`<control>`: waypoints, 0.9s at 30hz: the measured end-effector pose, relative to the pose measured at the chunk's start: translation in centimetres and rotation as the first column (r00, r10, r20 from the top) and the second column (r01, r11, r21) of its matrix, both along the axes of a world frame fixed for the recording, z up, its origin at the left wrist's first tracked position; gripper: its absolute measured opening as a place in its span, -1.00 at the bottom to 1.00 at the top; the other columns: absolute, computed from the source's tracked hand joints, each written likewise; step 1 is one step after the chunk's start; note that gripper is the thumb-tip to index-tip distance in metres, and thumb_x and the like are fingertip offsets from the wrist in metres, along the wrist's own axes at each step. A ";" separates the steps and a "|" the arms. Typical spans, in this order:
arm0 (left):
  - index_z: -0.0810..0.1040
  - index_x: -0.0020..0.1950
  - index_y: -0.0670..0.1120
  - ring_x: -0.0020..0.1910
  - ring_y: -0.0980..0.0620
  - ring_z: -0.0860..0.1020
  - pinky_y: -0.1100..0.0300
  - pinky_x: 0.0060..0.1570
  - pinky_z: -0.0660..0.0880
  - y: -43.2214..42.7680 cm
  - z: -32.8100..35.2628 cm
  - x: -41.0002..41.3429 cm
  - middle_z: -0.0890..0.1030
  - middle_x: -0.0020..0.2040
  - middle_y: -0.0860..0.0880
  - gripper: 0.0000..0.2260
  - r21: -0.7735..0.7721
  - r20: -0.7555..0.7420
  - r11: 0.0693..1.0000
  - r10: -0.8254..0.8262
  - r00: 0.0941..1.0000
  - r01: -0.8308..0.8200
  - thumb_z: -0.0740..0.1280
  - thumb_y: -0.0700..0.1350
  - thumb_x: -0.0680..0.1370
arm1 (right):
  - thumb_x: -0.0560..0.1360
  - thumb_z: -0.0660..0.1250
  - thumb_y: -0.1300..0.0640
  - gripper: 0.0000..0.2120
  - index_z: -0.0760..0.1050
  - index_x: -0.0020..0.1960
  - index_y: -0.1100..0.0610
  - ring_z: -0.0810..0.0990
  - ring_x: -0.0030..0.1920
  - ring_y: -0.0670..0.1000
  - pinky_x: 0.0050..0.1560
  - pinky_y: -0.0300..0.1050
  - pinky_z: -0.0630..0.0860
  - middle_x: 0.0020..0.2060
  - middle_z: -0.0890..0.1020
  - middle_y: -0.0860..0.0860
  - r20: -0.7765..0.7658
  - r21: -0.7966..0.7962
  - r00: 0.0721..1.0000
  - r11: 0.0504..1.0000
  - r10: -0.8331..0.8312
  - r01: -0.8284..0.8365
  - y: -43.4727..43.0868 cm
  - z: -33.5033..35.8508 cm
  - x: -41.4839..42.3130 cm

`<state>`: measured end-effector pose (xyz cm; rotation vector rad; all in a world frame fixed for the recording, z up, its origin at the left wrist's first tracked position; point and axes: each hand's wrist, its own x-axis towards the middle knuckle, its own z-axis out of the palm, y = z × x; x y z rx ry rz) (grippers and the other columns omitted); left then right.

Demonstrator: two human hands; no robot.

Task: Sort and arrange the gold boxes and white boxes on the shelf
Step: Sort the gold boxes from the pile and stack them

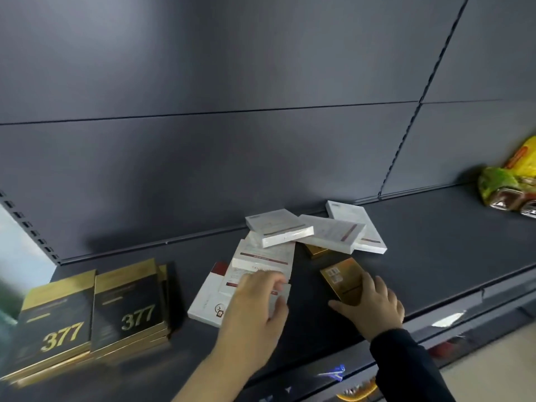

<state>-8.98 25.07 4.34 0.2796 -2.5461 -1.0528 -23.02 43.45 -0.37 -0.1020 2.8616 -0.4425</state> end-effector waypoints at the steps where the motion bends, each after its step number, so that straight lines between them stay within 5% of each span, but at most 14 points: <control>1: 0.46 0.10 0.14 0.08 0.26 0.42 0.45 -0.02 0.35 0.3 -0.2 -0.4 0.48 0.00 0.26 -0.84 -0.008 0.015 1.000 -0.015 1.000 0.015 0.30 -0.08 0.55 | 0.30 0.33 -0.42 -0.04 0.04 0.52 -0.06 0.17 0.48 0.19 0.46 0.21 0.14 0.52 0.17 0.08 -0.008 0.017 1.000 1.000 -0.002 0.002 -0.1 -0.1 0.0; 4: 0.46 0.16 0.13 0.09 0.24 0.44 0.46 0.03 0.36 0.4 -0.7 -1.5 0.51 0.04 0.25 -0.83 -0.008 0.043 1.000 -0.020 0.999 0.020 0.28 -0.03 0.57 | 0.31 0.37 -0.36 -0.16 0.15 0.47 -0.15 0.27 0.39 0.16 0.37 0.18 0.26 0.39 0.33 0.05 -0.020 -0.004 1.000 1.000 0.006 -0.006 -0.1 0.8 0.1; 6: 0.49 0.13 0.13 0.10 0.26 0.46 0.44 0.05 0.40 0.0 -0.4 -2.0 0.54 0.06 0.24 -0.84 0.066 0.037 0.998 -0.005 0.999 0.003 0.29 -0.04 0.57 | 0.24 0.41 -0.34 -0.24 0.28 0.38 -0.21 0.36 0.31 0.13 0.29 0.11 0.36 0.31 0.43 0.04 0.096 -0.235 0.995 0.972 0.026 -0.003 0.4 2.4 0.3; 8: 0.49 0.08 0.15 0.09 0.30 0.47 0.40 0.07 0.45 -0.5 -0.1 -2.4 0.56 0.05 0.23 -0.84 0.198 0.026 0.980 0.016 1.000 -0.021 0.31 -0.08 0.56 | 0.19 0.44 -0.24 -0.38 0.47 0.23 -0.15 0.52 0.18 0.07 0.11 -0.08 0.46 0.16 0.59 0.03 0.225 -0.627 0.970 0.776 0.090 0.073 1.0 4.8 0.9; 10: 0.47 0.07 0.17 0.10 0.27 0.51 0.31 0.11 0.48 -1.0 0.0 -2.7 0.57 0.07 0.21 -0.80 0.366 0.016 0.930 0.037 0.999 -0.040 0.32 -0.14 0.56 | 0.23 0.42 -0.15 -0.42 0.53 0.22 0.00 0.63 0.07 0.12 0.03 -0.05 0.55 -0.01 0.70 0.08 0.389 -0.837 0.884 0.500 0.259 0.222 1.5 6.9 1.6; 13: 0.45 0.17 0.15 0.18 0.13 0.53 0.23 0.12 0.48 -1.0 0.5 -3.1 0.57 0.14 0.15 -0.73 0.646 0.001 0.763 0.011 1.000 -0.009 0.34 -0.18 0.56 | 0.26 0.48 -0.24 -0.26 0.48 0.33 0.11 0.55 0.19 0.36 0.18 0.31 0.46 0.20 0.58 0.30 0.458 -0.888 0.706 0.238 0.541 0.394 1.1 7.9 2.0; 15: 0.43 0.28 0.07 0.16 0.05 0.57 0.13 0.16 0.49 -1.1 0.9 -3.3 0.61 0.14 0.05 -0.64 0.796 0.020 0.605 -0.040 0.999 0.008 0.39 -0.10 0.51 | 0.39 0.34 -0.27 -0.33 0.47 0.34 0.14 0.50 0.22 0.40 0.23 0.38 0.39 0.26 0.53 0.34 0.417 -0.890 0.654 0.138 0.631 0.434 -0.5 7.7 2.7; 18: 0.50 0.26 0.02 0.10 -0.06 0.62 0.06 0.03 0.55 -1.5 1.4 -3.1 0.66 0.13 -0.08 -0.57 0.893 0.079 0.450 -0.134 0.988 -0.011 0.41 0.12 0.44 | 0.54 0.05 -0.23 -0.39 0.40 0.40 0.14 0.44 0.30 0.41 0.17 0.31 0.48 0.32 0.47 0.33 0.373 -0.861 0.576 0.039 0.728 0.508 -4.1 7.0 4.2; 21: 0.57 0.20 -0.04 0.12 -0.11 0.64 -0.05 0.14 0.55 -2.8 1.6 -2.4 0.68 0.11 -0.10 -0.64 0.931 0.060 0.363 -0.040 0.997 -0.042 0.39 0.10 0.48 | 0.57 0.06 -0.21 -0.44 0.48 0.34 0.14 0.54 0.22 0.34 0.05 0.26 0.56 0.28 0.53 0.30 0.395 -0.844 0.585 0.027 0.708 0.536 -6.8 7.1 5.2; 25: 0.62 0.06 -0.07 0.04 -0.13 0.66 0.00 0.08 0.56 -4.6 2.2 -0.9 0.72 0.02 -0.11 -0.84 0.918 -0.006 0.393 0.141 0.990 -0.050 0.35 -0.06 0.54 | 0.58 0.06 -0.17 -0.48 0.55 0.27 0.15 0.62 0.13 0.29 0.01 0.25 0.61 0.20 0.60 0.26 0.402 -0.853 0.583 0.057 0.706 0.519 -8.9 7.1 5.8; 27: 0.63 0.08 -0.08 0.06 -0.14 0.66 -0.03 0.11 0.54 -5.3 2.3 -0.3 0.72 0.03 -0.10 -0.84 0.911 -0.006 0.406 0.196 0.981 -0.076 0.36 -0.07 0.54 | 0.54 0.30 -0.02 -0.60 0.52 0.29 0.17 0.64 0.09 0.27 0.00 0.23 0.60 0.17 0.62 0.25 0.307 -0.908 0.598 0.039 0.741 0.417 -9.4 6.6 5.8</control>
